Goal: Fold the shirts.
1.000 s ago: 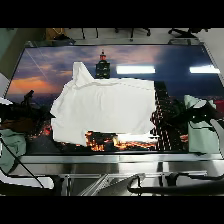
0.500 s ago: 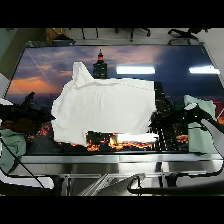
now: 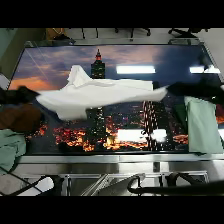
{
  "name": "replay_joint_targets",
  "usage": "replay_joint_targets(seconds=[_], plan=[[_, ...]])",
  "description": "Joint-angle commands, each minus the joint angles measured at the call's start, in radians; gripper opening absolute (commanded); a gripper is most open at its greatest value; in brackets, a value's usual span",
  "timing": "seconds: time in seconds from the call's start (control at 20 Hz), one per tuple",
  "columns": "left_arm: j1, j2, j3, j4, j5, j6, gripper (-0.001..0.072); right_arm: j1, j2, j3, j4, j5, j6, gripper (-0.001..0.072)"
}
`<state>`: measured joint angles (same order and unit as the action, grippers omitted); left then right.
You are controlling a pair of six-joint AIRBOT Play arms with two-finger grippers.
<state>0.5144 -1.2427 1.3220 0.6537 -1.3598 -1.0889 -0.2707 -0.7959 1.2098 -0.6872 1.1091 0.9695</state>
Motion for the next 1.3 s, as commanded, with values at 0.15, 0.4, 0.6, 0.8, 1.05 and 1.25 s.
replay_joint_targets(seconds=[0.15,0.4,0.6,0.8,1.05,1.25], plan=[[0.067,0.417,0.304,-0.281,0.209,0.019,0.001,-0.039,0.299,0.406,0.019,-0.201,-0.113,0.002],[0.179,0.518,0.509,-0.262,0.19,0.018,0.001,-0.039,0.29,0.62,0.014,-0.258,-0.209,0.002],[0.19,0.41,0.558,-0.202,0.07,-0.03,0.001,-0.039,0.199,0.61,-0.061,-0.222,-0.115,0.002],[0.022,0.219,0.472,-0.129,0.001,-0.039,0.0009,-0.038,-0.019,0.467,-0.048,-0.134,0.003,0.002],[-0.334,-0.084,0.276,0.345,0.257,-0.039,0.001,-0.037,-0.342,0.265,0.073,-0.154,-0.056,0.002],[-0.425,-0.378,0.283,0.409,0.41,-0.073,0.0009,-0.037,-0.591,0.264,0.12,-0.205,-0.056,0.002]])
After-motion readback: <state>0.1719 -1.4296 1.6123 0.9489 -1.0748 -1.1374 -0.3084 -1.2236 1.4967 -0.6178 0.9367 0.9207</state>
